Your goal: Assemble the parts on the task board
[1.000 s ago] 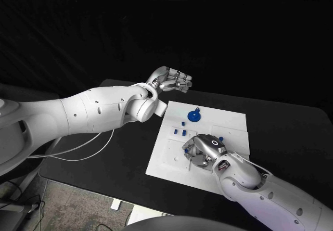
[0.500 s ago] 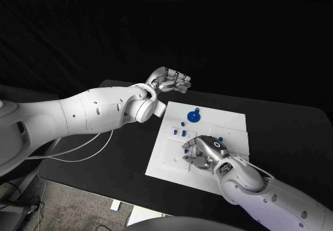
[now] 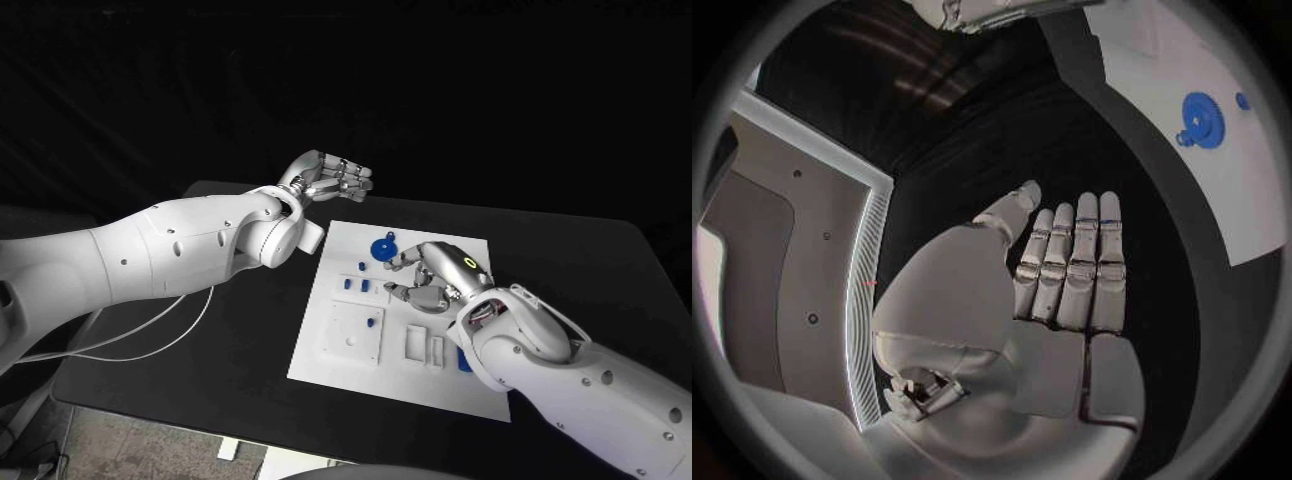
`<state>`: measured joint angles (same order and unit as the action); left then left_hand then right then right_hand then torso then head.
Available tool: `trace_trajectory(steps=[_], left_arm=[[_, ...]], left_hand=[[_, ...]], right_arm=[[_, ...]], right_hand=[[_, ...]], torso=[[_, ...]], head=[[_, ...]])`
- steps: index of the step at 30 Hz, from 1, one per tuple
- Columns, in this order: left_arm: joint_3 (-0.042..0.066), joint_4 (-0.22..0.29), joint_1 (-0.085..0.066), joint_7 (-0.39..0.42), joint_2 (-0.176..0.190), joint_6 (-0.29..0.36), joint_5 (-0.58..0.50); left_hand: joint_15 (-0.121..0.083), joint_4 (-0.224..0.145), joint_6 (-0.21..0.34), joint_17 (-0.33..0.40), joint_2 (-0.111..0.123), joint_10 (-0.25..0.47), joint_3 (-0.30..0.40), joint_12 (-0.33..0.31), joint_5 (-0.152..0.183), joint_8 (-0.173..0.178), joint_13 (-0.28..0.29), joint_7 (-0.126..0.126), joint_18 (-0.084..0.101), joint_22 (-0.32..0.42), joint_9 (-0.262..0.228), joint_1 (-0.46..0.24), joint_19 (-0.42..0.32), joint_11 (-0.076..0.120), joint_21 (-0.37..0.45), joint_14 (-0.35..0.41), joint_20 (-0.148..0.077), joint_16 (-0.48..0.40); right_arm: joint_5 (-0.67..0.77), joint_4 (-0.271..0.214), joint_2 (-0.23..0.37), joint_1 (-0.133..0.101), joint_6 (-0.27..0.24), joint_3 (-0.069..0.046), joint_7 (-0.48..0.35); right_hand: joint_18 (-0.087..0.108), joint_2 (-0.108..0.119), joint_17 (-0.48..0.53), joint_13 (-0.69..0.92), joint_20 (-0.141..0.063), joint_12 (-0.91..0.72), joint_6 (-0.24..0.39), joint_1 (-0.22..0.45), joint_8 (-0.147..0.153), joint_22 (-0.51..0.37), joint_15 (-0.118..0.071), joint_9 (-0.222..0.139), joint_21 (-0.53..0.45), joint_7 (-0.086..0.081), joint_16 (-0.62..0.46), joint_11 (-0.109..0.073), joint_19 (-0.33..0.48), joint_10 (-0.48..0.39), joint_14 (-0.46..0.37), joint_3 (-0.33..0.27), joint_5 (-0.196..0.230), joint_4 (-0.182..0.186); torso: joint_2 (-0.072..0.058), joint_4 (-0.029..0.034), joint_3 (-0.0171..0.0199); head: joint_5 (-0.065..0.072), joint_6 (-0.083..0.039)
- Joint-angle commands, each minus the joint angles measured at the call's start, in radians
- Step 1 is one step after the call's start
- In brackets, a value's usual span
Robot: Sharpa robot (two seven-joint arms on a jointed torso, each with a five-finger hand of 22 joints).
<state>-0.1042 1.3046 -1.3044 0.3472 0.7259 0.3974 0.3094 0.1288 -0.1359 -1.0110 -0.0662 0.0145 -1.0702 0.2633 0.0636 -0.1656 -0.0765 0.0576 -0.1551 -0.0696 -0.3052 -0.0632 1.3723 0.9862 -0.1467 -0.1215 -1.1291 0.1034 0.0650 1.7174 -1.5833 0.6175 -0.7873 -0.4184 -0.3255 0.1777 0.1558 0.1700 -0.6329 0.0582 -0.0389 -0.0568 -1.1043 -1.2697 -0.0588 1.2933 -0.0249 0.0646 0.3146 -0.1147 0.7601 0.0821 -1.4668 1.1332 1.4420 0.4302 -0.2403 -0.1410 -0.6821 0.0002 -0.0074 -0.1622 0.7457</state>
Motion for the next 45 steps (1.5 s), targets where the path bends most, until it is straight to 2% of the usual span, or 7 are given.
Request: trace_trajectory(steps=[1,9,14,19,21,28,45], left_arm=[[0.001,0.001,0.000,0.019,0.002,0.003,0.002],[0.001,0.002,-0.001,0.023,0.007,0.009,0.000],[0.001,0.003,-0.001,0.020,0.007,0.003,-0.007],[0.001,0.006,-0.001,0.018,0.007,0.000,-0.018],[0.001,0.007,-0.001,0.018,0.006,-0.001,-0.020],[0.001,0.006,-0.001,0.017,0.007,-0.002,-0.024],[0.001,0.002,0.000,0.013,0.006,-0.006,-0.031]], left_hand=[[-0.001,0.002,0.006,0.001,0.005,0.005,-0.002,0.000,0.000,0.001,0.000,0.000,-0.006,-0.002,0.001,0.003,0.000,0.001,0.003,0.002,0.002,-0.004],[-0.002,0.001,0.003,0.001,0.006,0.002,-0.001,0.000,-0.001,0.001,0.000,0.002,-0.006,-0.003,0.000,0.004,0.002,0.002,0.002,0.000,0.001,-0.004],[-0.001,0.003,0.003,0.001,0.008,0.002,-0.003,0.000,0.002,0.001,0.000,0.001,-0.005,-0.004,0.001,0.000,0.001,0.002,0.005,0.002,0.002,-0.004],[-0.001,0.005,0.003,0.001,0.008,0.002,-0.004,0.000,0.001,0.001,0.000,0.002,-0.005,-0.004,0.001,-0.002,0.001,0.002,0.006,0.002,0.002,-0.004],[-0.001,0.005,0.003,0.001,0.008,0.002,-0.004,0.000,0.001,0.001,0.000,0.002,-0.005,-0.004,0.001,-0.002,0.001,0.002,0.006,0.002,0.002,-0.004],[-0.001,0.005,0.003,0.001,0.008,0.002,-0.004,0.000,0.001,0.001,0.000,0.002,-0.005,-0.004,0.001,-0.002,0.001,0.002,0.006,0.002,0.002,-0.004],[-0.001,0.005,0.004,0.001,0.006,0.003,-0.003,0.000,0.001,0.002,0.000,0.001,-0.006,-0.002,0.001,-0.001,0.004,0.001,0.011,0.003,0.002,-0.004]], right_arm=[[-0.134,-0.024,0.030,-0.020,0.189,-0.025,0.067],[-0.151,0.001,0.101,-0.072,0.277,-0.053,0.056],[-0.093,0.024,0.111,-0.082,0.279,-0.056,0.064],[-0.010,0.043,0.101,-0.085,0.319,-0.056,0.089],[0.008,0.050,0.096,-0.085,0.331,-0.055,0.094],[0.049,0.067,0.083,-0.085,0.387,-0.045,0.096],[0.054,0.106,0.062,-0.078,0.471,-0.006,0.083]], right_hand=[[-0.010,-0.005,-0.007,0.000,-0.005,-0.002,0.011,0.015,-0.003,0.019,0.000,-0.001,0.036,0.002,0.012,0.003,-0.008,0.010,0.006,0.012,0.002,-0.003],[-0.012,-0.003,-0.004,0.000,-0.005,-0.002,0.018,0.008,-0.003,0.037,0.002,-0.001,0.053,0.000,0.026,0.007,-0.012,-0.002,0.005,-0.003,0.017,-0.013],[0.001,-0.010,0.004,0.001,0.003,-0.002,0.074,-0.017,-0.002,0.030,0.007,-0.003,0.041,-0.019,0.035,0.013,-0.023,-0.023,0.005,-0.138,-0.019,0.023],[0.004,0.000,0.013,0.001,0.007,-0.003,0.083,-0.044,-0.003,0.020,0.011,-0.002,0.017,-0.006,0.038,0.017,-0.025,-0.057,0.003,-0.202,0.016,0.075],[0.008,0.007,0.017,0.001,0.010,-0.003,0.085,-0.062,-0.003,0.016,0.014,-0.002,0.005,0.019,0.039,0.020,-0.024,-0.073,0.001,-0.228,0.029,0.109],[0.009,0.007,0.022,0.001,0.011,-0.002,0.088,-0.086,-0.003,0.013,0.013,-0.002,-0.003,0.017,0.042,0.019,-0.027,-0.067,-0.001,-0.247,0.037,0.133],[-0.007,-0.020,0.026,0.000,-0.003,-0.002,0.055,-0.037,-0.002,0.021,0.002,-0.003,-0.010,0.012,0.039,0.005,-0.028,-0.015,0.000,-0.125,0.040,0.032]], torso=[[0.001,-0.0032,-0.0019],[0.001,-0.0098,-0.0011],[0.000,-0.0075,-0.0005],[0.001,-0.0061,-0.0025],[0.000,-0.0056,-0.0019],[0.000,-0.0043,-0.0029],[0.000,-0.0064,-0.0021]], head=[[0.040,-0.007],[0.074,-0.020],[0.088,-0.026],[0.096,-0.027],[0.098,-0.027],[0.105,-0.024],[0.101,-0.017]])
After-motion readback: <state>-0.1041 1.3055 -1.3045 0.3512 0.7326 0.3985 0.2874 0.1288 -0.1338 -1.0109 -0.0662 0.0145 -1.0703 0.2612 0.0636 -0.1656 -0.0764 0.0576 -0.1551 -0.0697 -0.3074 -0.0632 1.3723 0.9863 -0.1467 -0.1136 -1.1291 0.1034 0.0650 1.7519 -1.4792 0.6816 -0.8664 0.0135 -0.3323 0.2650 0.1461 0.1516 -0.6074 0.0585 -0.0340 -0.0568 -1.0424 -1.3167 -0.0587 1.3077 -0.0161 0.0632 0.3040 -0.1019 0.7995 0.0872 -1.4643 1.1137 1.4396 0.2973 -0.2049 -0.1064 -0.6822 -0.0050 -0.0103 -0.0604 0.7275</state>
